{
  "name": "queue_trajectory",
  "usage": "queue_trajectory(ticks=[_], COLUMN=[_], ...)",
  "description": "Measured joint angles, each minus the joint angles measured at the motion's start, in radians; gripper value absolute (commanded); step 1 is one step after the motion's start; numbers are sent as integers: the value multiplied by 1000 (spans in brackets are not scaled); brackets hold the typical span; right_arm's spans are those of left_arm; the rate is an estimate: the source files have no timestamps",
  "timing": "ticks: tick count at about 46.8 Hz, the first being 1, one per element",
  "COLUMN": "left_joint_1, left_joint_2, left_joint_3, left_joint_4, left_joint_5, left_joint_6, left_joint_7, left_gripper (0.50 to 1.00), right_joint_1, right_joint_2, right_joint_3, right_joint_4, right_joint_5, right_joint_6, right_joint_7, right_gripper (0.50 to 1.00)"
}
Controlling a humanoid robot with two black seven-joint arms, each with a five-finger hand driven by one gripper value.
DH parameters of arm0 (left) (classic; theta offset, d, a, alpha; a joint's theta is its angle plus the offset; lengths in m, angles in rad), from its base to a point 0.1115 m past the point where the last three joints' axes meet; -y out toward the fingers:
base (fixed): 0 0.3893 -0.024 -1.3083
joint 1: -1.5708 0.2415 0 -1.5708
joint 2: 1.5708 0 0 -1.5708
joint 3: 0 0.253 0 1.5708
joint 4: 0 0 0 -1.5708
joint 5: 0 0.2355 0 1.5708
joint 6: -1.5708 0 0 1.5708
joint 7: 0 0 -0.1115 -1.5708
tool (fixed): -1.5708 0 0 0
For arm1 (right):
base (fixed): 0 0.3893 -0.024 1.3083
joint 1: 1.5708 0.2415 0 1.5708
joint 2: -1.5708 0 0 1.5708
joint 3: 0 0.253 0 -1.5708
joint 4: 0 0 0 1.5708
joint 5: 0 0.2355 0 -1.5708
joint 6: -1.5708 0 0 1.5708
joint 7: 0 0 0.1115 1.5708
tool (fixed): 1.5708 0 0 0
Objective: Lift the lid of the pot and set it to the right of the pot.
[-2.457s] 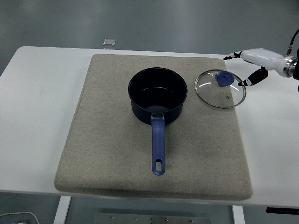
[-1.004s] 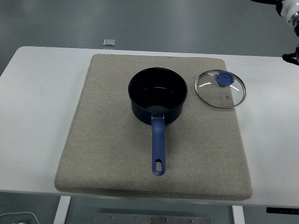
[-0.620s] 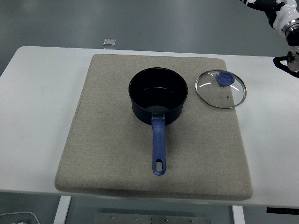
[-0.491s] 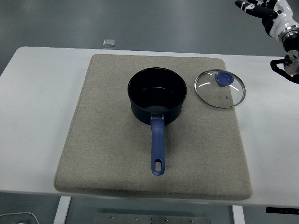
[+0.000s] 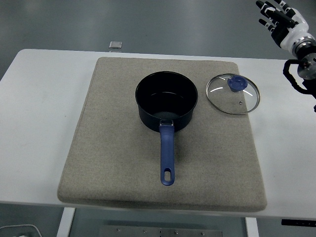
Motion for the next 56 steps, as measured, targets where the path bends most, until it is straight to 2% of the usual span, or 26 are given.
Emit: queue_trajectory(ticks=[11, 18, 25, 32, 37, 40, 53, 56], left_joint_1=[0, 0, 0, 0, 0, 0, 0, 0], left_joint_2=[0, 0, 0, 0, 0, 0, 0, 0], left_joint_3=[0, 0, 0, 0, 0, 0, 0, 0], left_joint_4=[0, 0, 0, 0, 0, 0, 0, 0], left_joint_5=[0, 0, 1, 1, 1, 0, 0, 0], left_joint_6=[0, 0, 0, 0, 0, 0, 0, 0], left_joint_7=[0, 0, 0, 0, 0, 0, 0, 0], left_gripper=[1000, 1000, 1000, 1000, 1000, 1000, 1000, 1000], right_joint_1=[-30, -41, -45, -58, -67, -70, -76, -76], right_joint_2=[26, 34, 34, 34, 36, 36, 34, 33], right_joint_3=[3, 40, 76, 134, 137, 138, 136, 137], right_joint_4=[4, 4, 0, -21, -32, -32, -47, -51], right_joint_5=[6, 12, 32, 68, 65, 57, 40, 39], right_joint_6=[19, 21, 59, 117, 126, 127, 124, 123], right_joint_7=[-3, -37, -44, -4, 66, 90, 112, 135], right_gripper=[899, 899, 899, 899, 901, 901, 901, 901])
